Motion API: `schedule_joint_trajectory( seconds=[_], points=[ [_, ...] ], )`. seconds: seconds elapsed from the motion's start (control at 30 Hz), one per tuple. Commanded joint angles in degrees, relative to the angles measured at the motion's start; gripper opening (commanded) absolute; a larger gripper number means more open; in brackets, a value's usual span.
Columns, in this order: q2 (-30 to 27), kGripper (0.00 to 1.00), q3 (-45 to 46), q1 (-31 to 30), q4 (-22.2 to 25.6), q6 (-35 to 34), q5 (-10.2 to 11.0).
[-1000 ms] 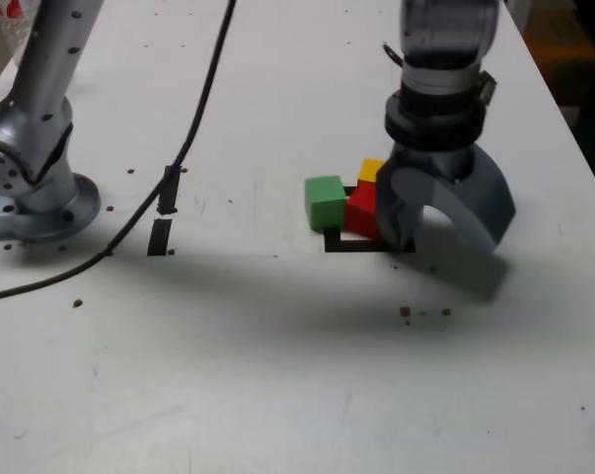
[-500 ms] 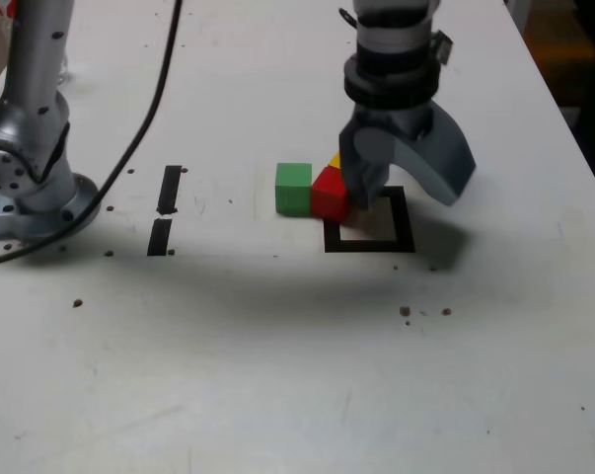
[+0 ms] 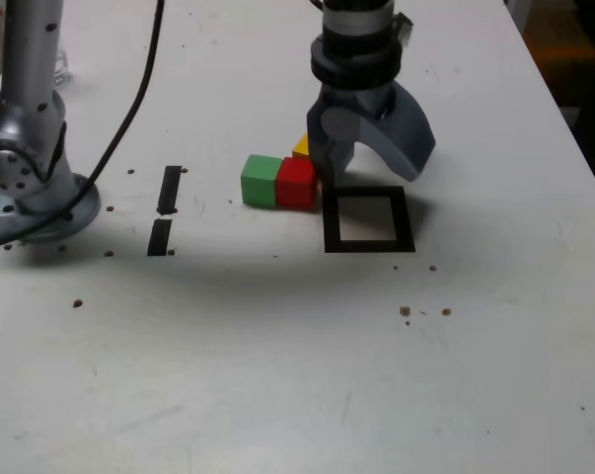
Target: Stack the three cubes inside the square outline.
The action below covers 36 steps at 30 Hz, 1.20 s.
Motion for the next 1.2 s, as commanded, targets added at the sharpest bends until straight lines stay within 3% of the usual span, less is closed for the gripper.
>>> schedule_joint_trajectory(
  seconds=[0.0,0.37,0.47,0.77,0.93,1.17],
  points=[
    [-0.6,0.95,0.4,0.3,0.0,0.1,0.3],
    [-2.8,0.95,3.1,2.6,0.6,0.7,1.3],
    [-3.3,0.95,1.5,1.7,0.6,2.2,-0.9],
    [-6.2,0.95,-1.4,-5.3,2.1,4.1,-9.9],
    [-10.5,0.95,4.7,-7.8,2.1,2.1,-13.4],
    [-13.7,0.95,11.9,-8.2,1.0,0.2,-15.6]
  ],
)
